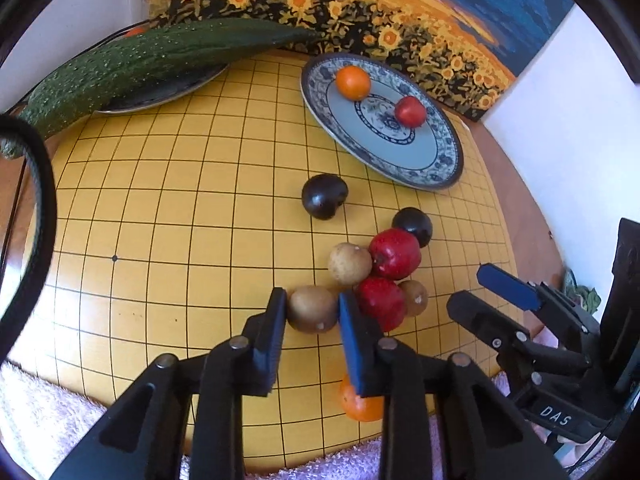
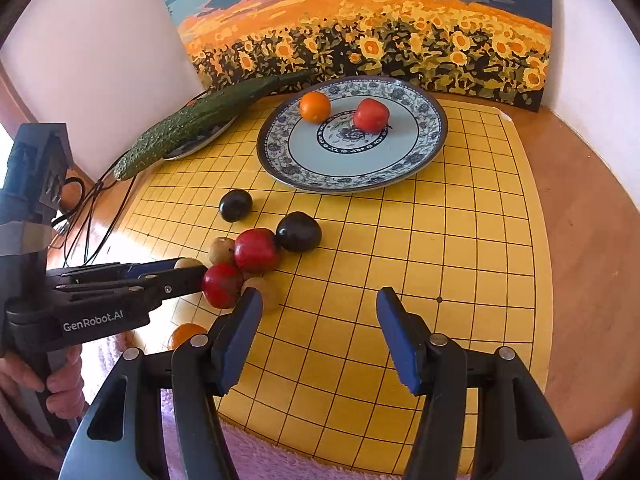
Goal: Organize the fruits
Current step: 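Grasp a brown kiwi with the left gripper while the right gripper approaches a dark plum, then close the right gripper around the dark plum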
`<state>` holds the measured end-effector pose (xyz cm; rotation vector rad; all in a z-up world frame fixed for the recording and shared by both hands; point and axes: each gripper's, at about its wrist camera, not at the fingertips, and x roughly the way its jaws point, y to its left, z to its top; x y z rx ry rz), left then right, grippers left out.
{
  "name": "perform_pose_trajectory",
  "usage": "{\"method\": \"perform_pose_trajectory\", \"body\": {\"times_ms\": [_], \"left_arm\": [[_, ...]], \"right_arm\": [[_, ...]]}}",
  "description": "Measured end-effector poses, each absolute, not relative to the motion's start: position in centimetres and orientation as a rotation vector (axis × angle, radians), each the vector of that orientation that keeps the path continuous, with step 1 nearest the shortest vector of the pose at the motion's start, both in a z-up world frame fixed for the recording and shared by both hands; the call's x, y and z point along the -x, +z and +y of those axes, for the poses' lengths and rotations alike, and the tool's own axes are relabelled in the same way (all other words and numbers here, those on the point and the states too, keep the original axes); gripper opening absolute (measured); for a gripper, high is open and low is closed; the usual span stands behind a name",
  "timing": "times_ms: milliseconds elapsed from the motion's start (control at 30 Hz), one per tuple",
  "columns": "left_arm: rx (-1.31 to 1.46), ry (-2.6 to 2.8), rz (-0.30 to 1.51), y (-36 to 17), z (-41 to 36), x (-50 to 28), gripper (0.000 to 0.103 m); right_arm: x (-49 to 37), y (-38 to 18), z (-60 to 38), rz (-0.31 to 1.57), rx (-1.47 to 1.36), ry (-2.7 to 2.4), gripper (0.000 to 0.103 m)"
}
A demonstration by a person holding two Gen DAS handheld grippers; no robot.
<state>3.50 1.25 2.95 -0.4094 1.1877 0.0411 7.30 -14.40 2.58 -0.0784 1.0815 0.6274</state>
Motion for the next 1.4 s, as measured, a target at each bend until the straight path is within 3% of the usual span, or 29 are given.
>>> {"method": "perform_pose_trajectory", "body": {"times_ms": [800,1400], "left_arm": [[0.346,-0.003,1.162,4.4,3.6,-3.0,0.027],[0.359,-0.061,1.146,4.2,4.0,-4.7,0.027]], "right_arm": [[-9.9,1.9,-11.1,1.132,-0.101,0.411,0.061],[-11.3,1.2,-9.9,1.199,-0.140,0.363,0.031]]}}
